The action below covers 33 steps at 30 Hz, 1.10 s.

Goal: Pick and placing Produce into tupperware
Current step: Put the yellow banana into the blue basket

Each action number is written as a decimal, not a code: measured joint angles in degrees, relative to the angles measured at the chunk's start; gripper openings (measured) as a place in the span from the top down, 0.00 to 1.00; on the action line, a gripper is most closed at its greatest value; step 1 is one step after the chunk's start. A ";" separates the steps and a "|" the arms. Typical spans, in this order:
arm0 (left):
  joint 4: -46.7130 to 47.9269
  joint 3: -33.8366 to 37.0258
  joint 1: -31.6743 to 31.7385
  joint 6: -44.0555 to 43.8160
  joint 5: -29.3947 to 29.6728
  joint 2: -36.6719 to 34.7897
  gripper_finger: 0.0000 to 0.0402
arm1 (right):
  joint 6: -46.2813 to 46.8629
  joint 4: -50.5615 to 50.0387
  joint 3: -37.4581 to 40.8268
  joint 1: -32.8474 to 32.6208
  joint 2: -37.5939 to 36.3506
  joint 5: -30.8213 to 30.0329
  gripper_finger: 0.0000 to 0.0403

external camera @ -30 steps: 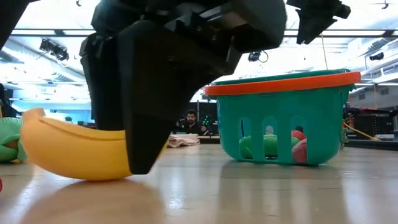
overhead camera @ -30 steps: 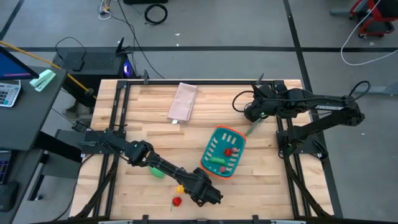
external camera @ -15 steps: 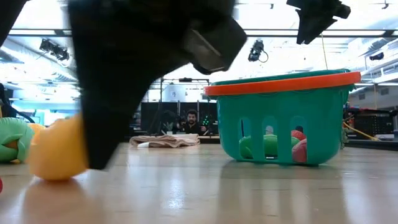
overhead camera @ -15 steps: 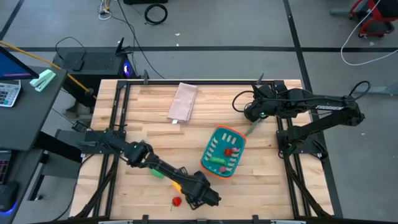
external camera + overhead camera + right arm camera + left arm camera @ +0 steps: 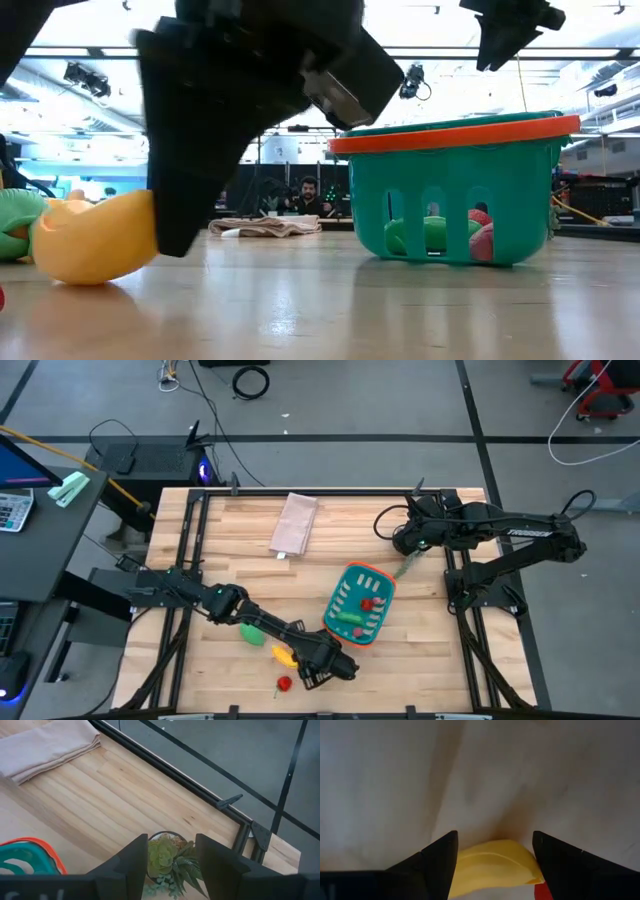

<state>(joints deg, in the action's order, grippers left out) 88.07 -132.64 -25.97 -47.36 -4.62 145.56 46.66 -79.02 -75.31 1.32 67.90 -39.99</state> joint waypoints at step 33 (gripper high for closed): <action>1.90 -1.55 2.79 19.54 -7.26 -0.46 0.39 | 0.28 0.00 -0.01 0.00 0.00 -0.02 0.57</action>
<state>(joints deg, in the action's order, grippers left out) 89.97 -134.19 -23.18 -27.81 -11.88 145.10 46.94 -79.02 -75.32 1.32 67.89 -40.01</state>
